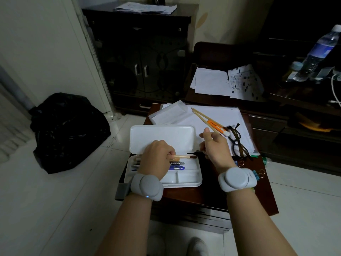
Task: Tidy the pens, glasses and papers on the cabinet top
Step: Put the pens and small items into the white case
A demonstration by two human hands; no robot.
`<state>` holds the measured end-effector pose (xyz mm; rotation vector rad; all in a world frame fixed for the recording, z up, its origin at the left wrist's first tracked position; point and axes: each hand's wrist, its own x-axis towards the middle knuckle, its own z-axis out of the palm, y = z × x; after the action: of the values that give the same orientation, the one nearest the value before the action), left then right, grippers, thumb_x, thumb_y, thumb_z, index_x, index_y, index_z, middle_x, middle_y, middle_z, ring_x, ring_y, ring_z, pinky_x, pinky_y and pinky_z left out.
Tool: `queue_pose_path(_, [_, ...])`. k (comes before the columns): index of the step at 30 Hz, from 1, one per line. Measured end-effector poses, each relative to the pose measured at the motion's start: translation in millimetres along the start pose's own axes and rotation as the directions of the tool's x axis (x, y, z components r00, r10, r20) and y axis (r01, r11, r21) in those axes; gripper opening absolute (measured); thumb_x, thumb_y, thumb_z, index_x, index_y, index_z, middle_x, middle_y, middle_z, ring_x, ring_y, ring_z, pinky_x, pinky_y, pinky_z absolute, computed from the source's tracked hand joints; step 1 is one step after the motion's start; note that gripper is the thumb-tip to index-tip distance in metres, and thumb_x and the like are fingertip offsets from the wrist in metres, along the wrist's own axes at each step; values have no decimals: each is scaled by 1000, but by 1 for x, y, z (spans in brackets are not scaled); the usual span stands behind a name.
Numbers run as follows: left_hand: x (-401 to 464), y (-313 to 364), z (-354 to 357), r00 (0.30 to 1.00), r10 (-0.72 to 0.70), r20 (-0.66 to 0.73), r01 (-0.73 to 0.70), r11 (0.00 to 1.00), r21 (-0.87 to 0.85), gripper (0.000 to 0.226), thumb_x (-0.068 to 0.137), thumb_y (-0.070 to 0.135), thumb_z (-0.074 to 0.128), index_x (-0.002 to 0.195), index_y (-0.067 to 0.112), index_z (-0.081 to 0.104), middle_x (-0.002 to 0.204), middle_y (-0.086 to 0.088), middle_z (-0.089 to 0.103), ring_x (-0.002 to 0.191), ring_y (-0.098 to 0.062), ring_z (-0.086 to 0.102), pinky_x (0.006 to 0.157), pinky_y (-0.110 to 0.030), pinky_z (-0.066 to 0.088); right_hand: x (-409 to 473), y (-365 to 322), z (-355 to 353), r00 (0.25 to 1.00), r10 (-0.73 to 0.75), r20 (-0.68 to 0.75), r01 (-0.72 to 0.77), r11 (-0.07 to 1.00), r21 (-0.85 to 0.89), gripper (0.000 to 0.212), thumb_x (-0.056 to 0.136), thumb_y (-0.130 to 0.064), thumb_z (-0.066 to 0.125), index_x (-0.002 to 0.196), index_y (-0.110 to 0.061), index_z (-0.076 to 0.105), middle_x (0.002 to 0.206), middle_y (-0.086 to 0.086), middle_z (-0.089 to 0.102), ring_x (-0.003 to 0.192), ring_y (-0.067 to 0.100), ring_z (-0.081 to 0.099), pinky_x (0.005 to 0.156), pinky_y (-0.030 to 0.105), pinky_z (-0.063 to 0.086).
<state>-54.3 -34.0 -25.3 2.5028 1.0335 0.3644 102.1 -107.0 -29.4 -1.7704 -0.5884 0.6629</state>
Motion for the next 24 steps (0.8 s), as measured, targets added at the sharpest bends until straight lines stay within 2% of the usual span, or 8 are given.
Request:
queue_pose_path(7, [-2, 0, 0, 999, -31, -30, 33, 998, 60, 18, 91, 12, 54, 94, 20, 70, 99, 0, 60, 98, -17, 50, 79, -21, 30, 0, -1, -1, 1000, -15, -28, 15, 1000, 10, 41, 99, -39, 36, 103, -9, 62, 67, 0, 57, 59, 9, 52, 57, 21, 37])
queue_pose_path(21, [-2, -4, -1, 997, -64, -49, 66, 997, 39, 17, 87, 5, 58, 90, 18, 69, 97, -1, 62, 97, -18, 53, 85, -24, 34, 3, 2, 2, 999, -23, -41, 23, 1000, 13, 38, 99, -37, 37, 99, -10, 64, 65, 0, 57, 60, 10, 52, 57, 21, 37])
queue_pose_path(24, [-2, -4, -2, 996, -69, -48, 71, 997, 38, 18, 87, 3, 58, 91, 17, 69, 97, -2, 63, 96, -18, 53, 85, -26, 37, 5, 7, 4, 999, -20, -49, 19, 1000, -16, 37, 98, -35, 39, 98, -8, 65, 64, 0, 57, 61, 11, 52, 64, 26, 40])
